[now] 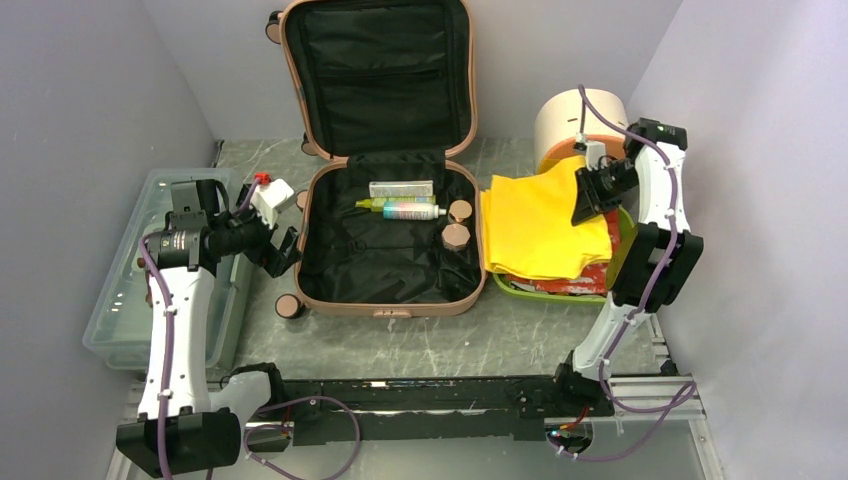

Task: Open, take out, and arrange the luggage
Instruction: Place the clothes in the bin.

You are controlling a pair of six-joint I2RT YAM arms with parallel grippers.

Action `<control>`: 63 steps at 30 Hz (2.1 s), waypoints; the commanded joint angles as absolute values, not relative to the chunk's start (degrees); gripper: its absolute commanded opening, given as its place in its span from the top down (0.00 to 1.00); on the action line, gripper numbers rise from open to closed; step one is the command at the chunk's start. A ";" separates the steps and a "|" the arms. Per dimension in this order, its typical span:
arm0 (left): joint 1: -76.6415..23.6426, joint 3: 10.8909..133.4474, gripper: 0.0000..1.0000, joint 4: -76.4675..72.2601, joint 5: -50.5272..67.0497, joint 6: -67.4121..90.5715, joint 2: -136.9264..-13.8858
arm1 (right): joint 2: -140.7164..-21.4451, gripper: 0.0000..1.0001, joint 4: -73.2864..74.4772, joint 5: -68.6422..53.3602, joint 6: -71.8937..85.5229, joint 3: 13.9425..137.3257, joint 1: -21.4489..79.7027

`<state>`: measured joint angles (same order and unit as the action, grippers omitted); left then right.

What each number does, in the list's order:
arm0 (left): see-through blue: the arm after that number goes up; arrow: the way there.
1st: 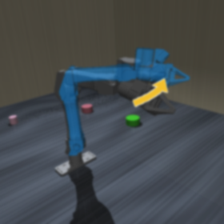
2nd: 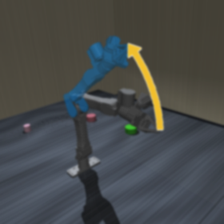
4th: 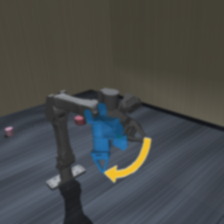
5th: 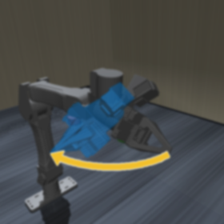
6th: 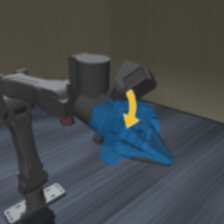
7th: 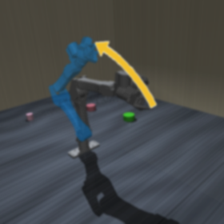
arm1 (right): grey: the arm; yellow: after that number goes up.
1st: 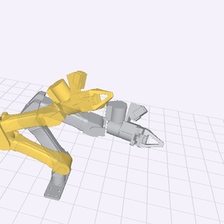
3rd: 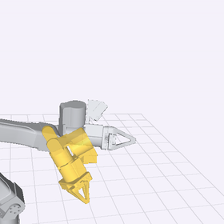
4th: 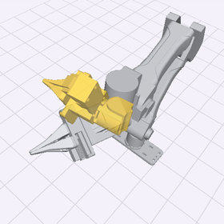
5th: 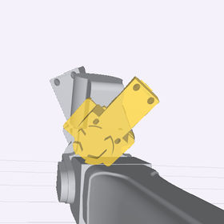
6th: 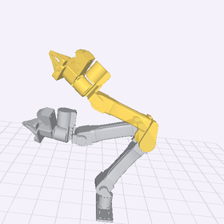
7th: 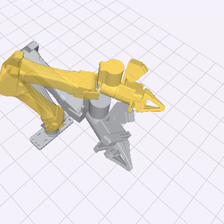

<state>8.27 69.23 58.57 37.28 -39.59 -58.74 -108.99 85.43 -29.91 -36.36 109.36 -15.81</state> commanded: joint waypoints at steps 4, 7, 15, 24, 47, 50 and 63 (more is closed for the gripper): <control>9.05 69.35 0.01 58.89 40.25 -39.24 -58.96 | -111.12 1.00 85.60 -23.03 -44.78 112.18 -21.60; 9.35 69.49 0.01 58.82 40.81 -39.29 -59.30 | -112.03 1.00 85.54 -22.85 -45.50 112.31 -23.25; 10.00 69.49 0.01 58.89 41.40 -39.20 -59.41 | -111.67 1.00 85.64 -22.93 -46.93 111.86 -24.35; 10.54 69.68 0.01 58.59 41.92 -39.11 -59.68 | -108.28 1.00 85.89 -26.80 -48.38 112.00 -24.70; 11.73 69.87 0.01 58.75 43.69 -38.85 -59.85 | -104.71 0.87 85.81 -22.94 -49.76 107.22 -24.60; 11.90 70.00 0.01 58.80 43.93 -38.85 -59.92 | -105.75 0.82 85.81 -22.94 -49.44 107.61 -24.61; 12.53 70.14 0.01 58.89 44.81 -38.76 -60.16 | -97.35 0.35 61.85 -3.73 -40.82 99.16 -24.61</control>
<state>12.12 69.23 58.57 42.28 -39.55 -59.88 -104.14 72.55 -10.85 -44.21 99.48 -24.34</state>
